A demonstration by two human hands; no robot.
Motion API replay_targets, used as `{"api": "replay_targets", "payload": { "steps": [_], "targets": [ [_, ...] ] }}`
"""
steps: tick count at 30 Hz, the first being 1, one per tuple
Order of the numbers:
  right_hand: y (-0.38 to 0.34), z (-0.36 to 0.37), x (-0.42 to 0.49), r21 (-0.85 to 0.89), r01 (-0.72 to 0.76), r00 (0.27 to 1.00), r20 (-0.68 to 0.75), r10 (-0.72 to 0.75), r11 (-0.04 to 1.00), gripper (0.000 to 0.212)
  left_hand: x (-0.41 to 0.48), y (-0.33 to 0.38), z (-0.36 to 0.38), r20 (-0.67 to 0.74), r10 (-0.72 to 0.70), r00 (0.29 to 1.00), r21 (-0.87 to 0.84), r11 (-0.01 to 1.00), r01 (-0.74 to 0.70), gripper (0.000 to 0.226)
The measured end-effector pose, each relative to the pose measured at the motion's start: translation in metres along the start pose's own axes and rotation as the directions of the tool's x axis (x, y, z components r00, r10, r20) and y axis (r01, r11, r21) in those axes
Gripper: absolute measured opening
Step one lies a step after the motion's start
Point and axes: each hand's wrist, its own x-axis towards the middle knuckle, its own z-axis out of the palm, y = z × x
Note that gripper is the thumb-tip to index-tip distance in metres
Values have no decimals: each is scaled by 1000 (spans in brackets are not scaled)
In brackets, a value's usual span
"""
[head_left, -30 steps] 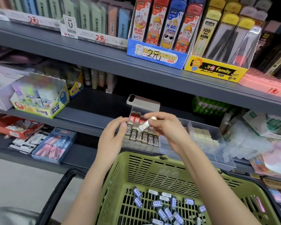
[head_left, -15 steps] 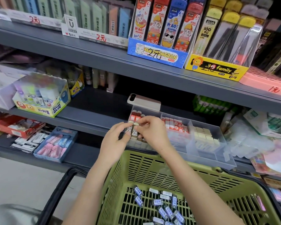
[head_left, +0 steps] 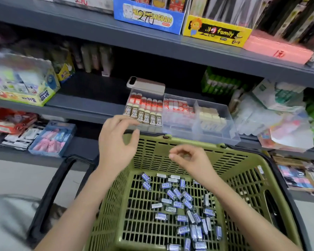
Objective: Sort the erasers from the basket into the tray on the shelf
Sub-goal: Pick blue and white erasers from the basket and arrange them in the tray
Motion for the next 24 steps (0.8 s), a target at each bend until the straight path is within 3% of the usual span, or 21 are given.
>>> {"api": "replay_targets", "payload": {
  "steps": [2,4,6,8,11,13,15,17,20,24],
  "targets": [
    [42,-3,-12,-185,-144,988,31,152,972,11,-12,8,5,92,36,995,-25,999,-34,18],
    [84,-2,-24,-438,-236,955,62,291,867,29,-23,11,16,248,53,967,-26,998,-48,14],
    [117,3,-35,-590,-246,924,98,370,770,46,-33,9,31,448,61,892,30,996,-83,17],
    [140,12,-46,-674,-207,903,148,404,709,62,-46,4,51,642,64,764,106,979,-172,27],
    [159,20,-53,-782,-93,885,220,412,616,76,-69,-5,83,857,0,516,207,916,-344,45],
    [166,21,-54,-815,-24,887,250,388,579,79,-84,-14,104,924,-65,378,242,862,-445,56],
    [172,20,-57,-811,1,895,261,361,585,82,-97,-24,120,949,-110,297,253,828,-501,61],
    [178,20,-60,-786,-34,906,236,351,617,84,-110,-33,134,950,-137,279,264,830,-492,65],
    [183,23,-63,-724,-127,927,156,341,678,72,-131,-40,152,939,-149,309,282,848,-448,73],
    [188,22,-60,-654,-147,937,149,316,742,59,-151,-38,168,935,-95,341,256,847,-466,70]
  ]
}}
